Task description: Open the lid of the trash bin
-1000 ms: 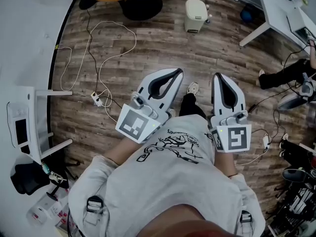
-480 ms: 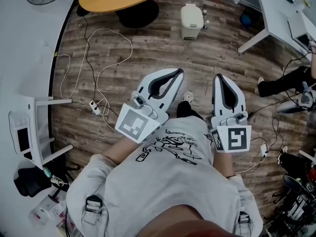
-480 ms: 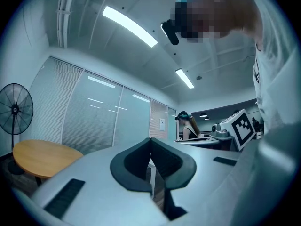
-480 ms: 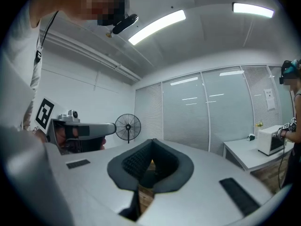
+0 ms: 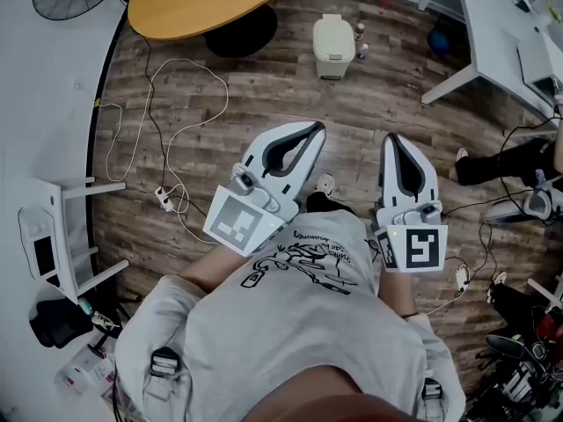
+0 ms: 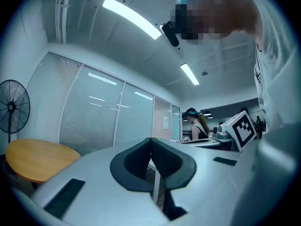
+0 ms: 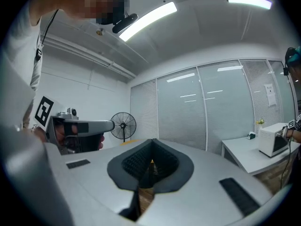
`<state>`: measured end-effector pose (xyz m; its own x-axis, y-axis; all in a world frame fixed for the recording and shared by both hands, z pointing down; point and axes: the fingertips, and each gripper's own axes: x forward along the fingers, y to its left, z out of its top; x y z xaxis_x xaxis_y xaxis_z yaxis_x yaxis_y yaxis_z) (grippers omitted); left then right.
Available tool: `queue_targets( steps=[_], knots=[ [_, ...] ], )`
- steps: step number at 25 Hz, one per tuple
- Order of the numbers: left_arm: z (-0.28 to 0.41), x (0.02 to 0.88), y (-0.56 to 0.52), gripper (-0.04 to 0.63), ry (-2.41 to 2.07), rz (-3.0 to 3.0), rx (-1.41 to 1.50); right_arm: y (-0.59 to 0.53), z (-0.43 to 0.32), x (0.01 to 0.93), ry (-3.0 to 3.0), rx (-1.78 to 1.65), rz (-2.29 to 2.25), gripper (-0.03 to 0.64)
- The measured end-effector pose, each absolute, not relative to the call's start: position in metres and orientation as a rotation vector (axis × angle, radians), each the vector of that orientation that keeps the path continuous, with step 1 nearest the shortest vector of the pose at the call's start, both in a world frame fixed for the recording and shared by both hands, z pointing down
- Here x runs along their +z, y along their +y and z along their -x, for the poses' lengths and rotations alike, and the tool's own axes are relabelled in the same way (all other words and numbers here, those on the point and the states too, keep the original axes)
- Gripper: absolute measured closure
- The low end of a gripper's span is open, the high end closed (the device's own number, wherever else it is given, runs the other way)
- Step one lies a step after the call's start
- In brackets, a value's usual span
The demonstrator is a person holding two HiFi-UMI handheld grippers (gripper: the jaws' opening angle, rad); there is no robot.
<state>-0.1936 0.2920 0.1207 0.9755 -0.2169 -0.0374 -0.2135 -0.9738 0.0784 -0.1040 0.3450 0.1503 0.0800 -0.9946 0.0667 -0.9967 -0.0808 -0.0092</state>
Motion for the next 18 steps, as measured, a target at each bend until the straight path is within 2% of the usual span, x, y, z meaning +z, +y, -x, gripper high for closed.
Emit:
queue_targets(
  steps=[7,18],
  knots=[
    [0.14,0.125,0.267,0.58,-0.361,-3.04,-0.067,0.32,0.05,0.158,-2.11,0.11,-2.26,0.611],
    [0.101,0.139,0.229,0.579,-0.377,-3.016,-0.029,0.279,0.013,0.168,-2.127,0.136,-2.245,0.611]
  ],
)
